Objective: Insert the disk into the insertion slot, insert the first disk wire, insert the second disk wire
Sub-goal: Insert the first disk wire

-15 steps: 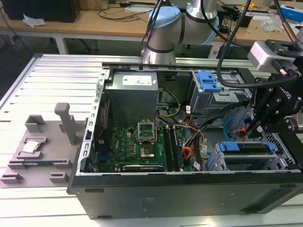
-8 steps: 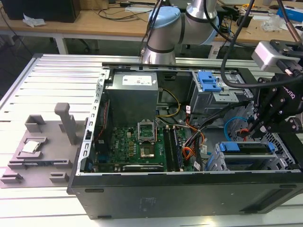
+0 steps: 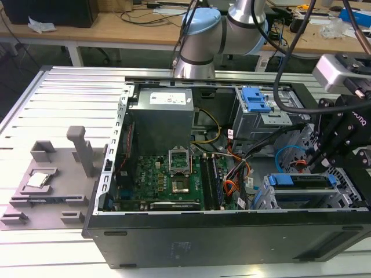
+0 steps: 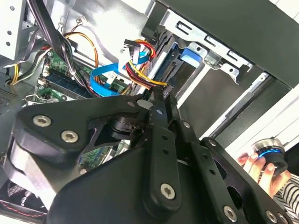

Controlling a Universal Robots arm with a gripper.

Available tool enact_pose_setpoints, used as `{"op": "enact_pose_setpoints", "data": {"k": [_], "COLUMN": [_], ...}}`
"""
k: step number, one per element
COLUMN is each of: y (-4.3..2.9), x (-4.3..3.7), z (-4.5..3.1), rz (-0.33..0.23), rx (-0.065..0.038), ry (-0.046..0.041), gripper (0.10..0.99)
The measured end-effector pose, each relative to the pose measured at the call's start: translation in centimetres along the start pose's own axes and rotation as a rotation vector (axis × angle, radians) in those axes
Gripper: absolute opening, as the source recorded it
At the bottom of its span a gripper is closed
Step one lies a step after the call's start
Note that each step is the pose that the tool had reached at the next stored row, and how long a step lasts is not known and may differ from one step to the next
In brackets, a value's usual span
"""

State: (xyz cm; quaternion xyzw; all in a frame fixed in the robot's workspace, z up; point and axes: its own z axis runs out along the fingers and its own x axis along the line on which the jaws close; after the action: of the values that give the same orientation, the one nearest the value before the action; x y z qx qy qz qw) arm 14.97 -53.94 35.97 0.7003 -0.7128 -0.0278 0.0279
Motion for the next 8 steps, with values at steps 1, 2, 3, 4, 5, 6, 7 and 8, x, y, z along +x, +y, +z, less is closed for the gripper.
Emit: {"op": "enact_pose_setpoints", "data": {"k": [1,2,3,4,5,6,7,8], "y": [0.0,0.0,0.0,-0.01,-0.01,-0.01,-0.02,-0.03], "x": [0.04,0.07,0.11,0.15,0.17,0.18,0.18,0.18], "z": [0.0,0.01,0.01,0.06,0.1,0.15,0.23,0.31], "rz": [0.0,0.0,0.0,0.0,0.0,0.0,0.0,0.0], "rx": [0.0,0.0,0.0,0.0,0.0,0.0,0.0,0.0], "ry": [0.0001,0.0,-0.0001,-0.0002,-0.0001,-0.0001,0.0001,0.0001], "gripper": [0.165,0.165,0.165,0.165,0.165,0.165,0.165,0.165]}}
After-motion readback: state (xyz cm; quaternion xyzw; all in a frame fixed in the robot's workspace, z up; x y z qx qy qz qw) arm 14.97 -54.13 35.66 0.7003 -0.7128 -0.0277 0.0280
